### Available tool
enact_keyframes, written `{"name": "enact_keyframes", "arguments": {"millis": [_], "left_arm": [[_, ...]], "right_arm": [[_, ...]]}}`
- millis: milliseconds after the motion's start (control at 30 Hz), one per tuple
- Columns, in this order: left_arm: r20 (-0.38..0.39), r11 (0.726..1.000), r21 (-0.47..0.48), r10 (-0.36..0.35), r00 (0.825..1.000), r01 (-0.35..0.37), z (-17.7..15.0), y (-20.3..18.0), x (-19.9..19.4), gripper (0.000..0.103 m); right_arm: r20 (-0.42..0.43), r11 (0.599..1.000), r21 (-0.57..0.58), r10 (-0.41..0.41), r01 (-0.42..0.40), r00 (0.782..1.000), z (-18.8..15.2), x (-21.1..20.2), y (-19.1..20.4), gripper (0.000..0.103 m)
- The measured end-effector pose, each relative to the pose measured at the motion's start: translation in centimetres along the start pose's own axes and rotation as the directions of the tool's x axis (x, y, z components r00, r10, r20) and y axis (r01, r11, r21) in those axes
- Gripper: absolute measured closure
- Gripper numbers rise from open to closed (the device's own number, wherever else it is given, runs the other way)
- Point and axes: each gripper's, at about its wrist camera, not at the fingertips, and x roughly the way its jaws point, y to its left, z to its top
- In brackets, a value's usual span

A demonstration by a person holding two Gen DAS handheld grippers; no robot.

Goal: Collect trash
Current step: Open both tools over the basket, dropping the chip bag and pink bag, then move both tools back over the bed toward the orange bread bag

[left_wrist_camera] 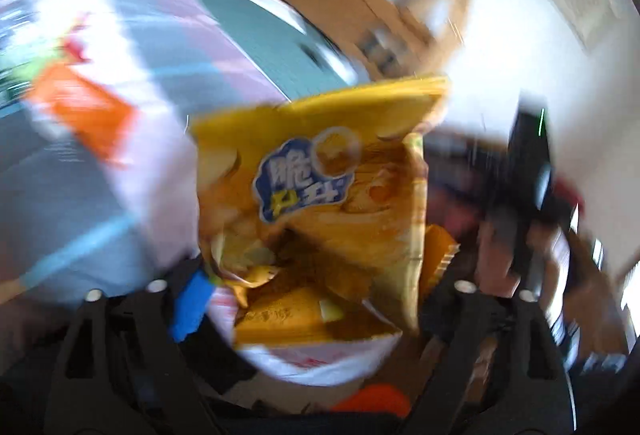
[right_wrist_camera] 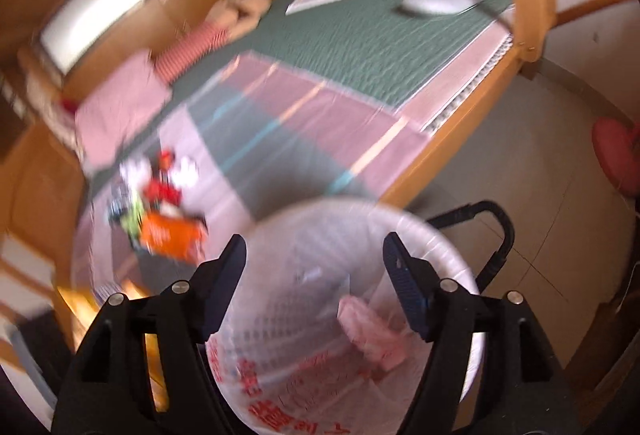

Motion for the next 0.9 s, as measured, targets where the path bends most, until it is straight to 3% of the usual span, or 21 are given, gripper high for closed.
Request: {"name": "enact_keyframes", "arguments": {"millis": [67,200,333,400,467,533,567,600,633,667,733,767,800,833,867,900], "left_arm": [[-0.086,0.998,0.058,-0.008,0.996,0.013,-0.2,-1.9,3.6,0.007],[-0.181,0.999,0.010,0.037,0.983,-0.036,0.7,-1.6,6.8,0.007],[-0.087,0.992,-0.037,0.113,0.990,-0.117,2.8,1.3,2.5,0.005],[-0.013,0.964,-0.057,0.259,0.966,-0.259,4.2,4.2,-1.3,0.005],[0.039,0.887,-0.102,0.455,0.889,-0.450,5.2,7.5,-4.9,0.004],[0.065,0.771,-0.170,0.630,0.774,-0.613,5.5,11.2,-8.6,0.004],[0.068,0.703,-0.212,0.703,0.708,-0.679,5.5,13.3,-10.5,0.004],[0.063,0.653,-0.249,0.748,0.661,-0.715,5.3,15.3,-12.1,0.004],[0.055,0.621,-0.282,0.772,0.634,-0.732,4.9,16.8,-13.2,0.004],[0.043,0.597,-0.329,0.783,0.620,-0.732,4.2,18.7,-14.5,0.004],[0.026,0.580,-0.420,0.776,0.630,-0.698,2.4,21.6,-16.1,0.004],[-0.030,0.550,-0.485,0.767,0.641,-0.681,1.3,23.4,-16.5,0.004],[-0.071,0.529,-0.517,0.757,0.650,-0.672,1.0,24.5,-17.0,0.004],[-0.088,0.534,-0.557,0.723,0.685,-0.636,0.6,25.3,-17.4,0.004],[-0.067,0.563,-0.578,0.688,0.722,-0.590,-0.1,25.5,-17.8,0.004],[-0.056,0.576,-0.593,0.667,0.743,-0.562,-0.2,25.4,-18.0,0.004]], "right_arm": [[0.030,1.000,0.019,0.006,-0.007,1.000,0.7,-1.0,-0.4,0.030],[0.072,0.999,-0.042,0.009,-0.006,0.997,1.4,-2.2,0.6,0.026],[0.099,0.995,-0.100,0.022,-0.012,0.995,2.0,-1.4,3.0,0.023],[0.047,0.987,-0.161,0.035,-0.027,0.998,1.9,0.4,6.1,0.020],[-0.022,0.964,-0.257,0.058,-0.061,0.998,1.5,2.6,9.5,0.019],[-0.094,0.914,-0.393,0.075,-0.107,0.993,0.4,5.9,14.6,0.017],[-0.125,0.885,-0.449,0.073,-0.121,0.990,-0.2,7.5,16.8,0.016],[-0.180,0.835,-0.529,0.066,-0.153,0.981,-1.2,10.3,20.2,0.015],[-0.219,0.804,-0.568,0.057,-0.175,0.974,-1.9,12.0,22.1,0.015],[-0.256,0.757,-0.626,0.025,-0.186,0.966,-2.9,14.8,24.7,0.015],[-0.215,0.671,-0.734,-0.085,-0.103,0.973,-4.5,18.9,27.9,0.015],[-0.190,0.609,-0.790,-0.144,-0.064,0.971,-5.4,21.3,29.3,0.015],[-0.184,0.582,-0.811,-0.169,-0.052,0.968,-5.9,22.6,29.9,0.015],[-0.191,0.565,-0.824,-0.196,-0.049,0.962,-6.3,24.3,30.3,0.015],[-0.208,0.567,-0.822,-0.215,-0.051,0.954,-6.5,25.6,30.5,0.015],[-0.222,0.577,-0.814,-0.213,-0.060,0.951,-6.7,26.2,30.4,0.021]]}}
